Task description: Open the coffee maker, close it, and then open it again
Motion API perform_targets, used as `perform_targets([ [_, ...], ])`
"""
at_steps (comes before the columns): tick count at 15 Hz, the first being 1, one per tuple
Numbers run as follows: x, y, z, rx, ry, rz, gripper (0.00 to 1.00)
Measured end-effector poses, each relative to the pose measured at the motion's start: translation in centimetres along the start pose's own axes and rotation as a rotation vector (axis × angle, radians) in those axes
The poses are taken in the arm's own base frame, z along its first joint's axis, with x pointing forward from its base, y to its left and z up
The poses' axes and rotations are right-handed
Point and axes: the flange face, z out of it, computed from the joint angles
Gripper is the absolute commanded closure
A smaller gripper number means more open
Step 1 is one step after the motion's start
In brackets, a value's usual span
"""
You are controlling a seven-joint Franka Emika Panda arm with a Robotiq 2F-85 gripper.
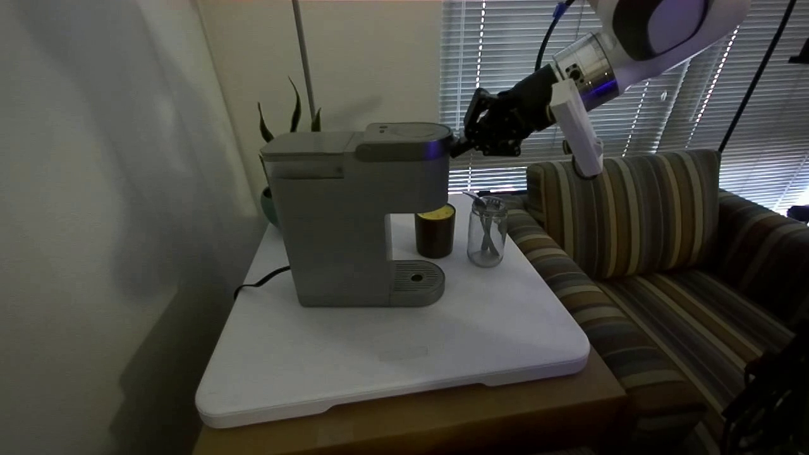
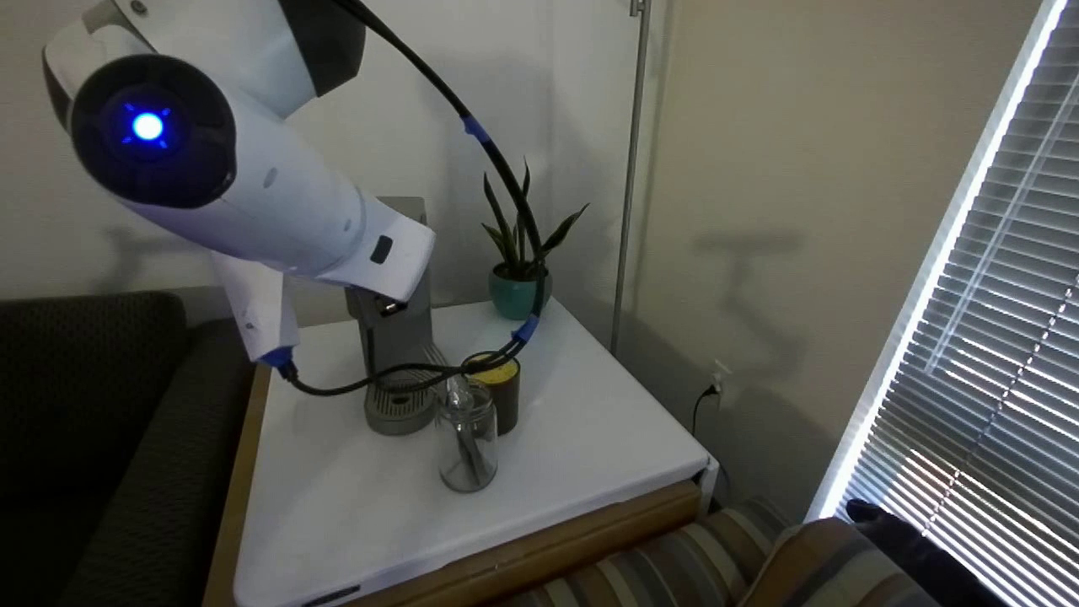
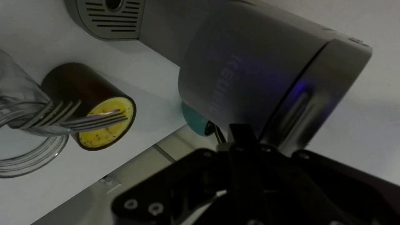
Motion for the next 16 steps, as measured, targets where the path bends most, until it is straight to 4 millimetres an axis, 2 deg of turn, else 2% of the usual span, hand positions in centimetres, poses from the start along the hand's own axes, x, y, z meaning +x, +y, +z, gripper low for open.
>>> perform_targets([
  [5, 0.7, -1.3, -1.0, 0.009, 0.018, -0.017, 1.00],
  [11, 2.0, -4.3, -3.2, 0.043, 0.061, -0.043, 1.00],
  [16, 2.4, -5.3, -4.2, 0.054, 0.070, -0.066, 1.00],
])
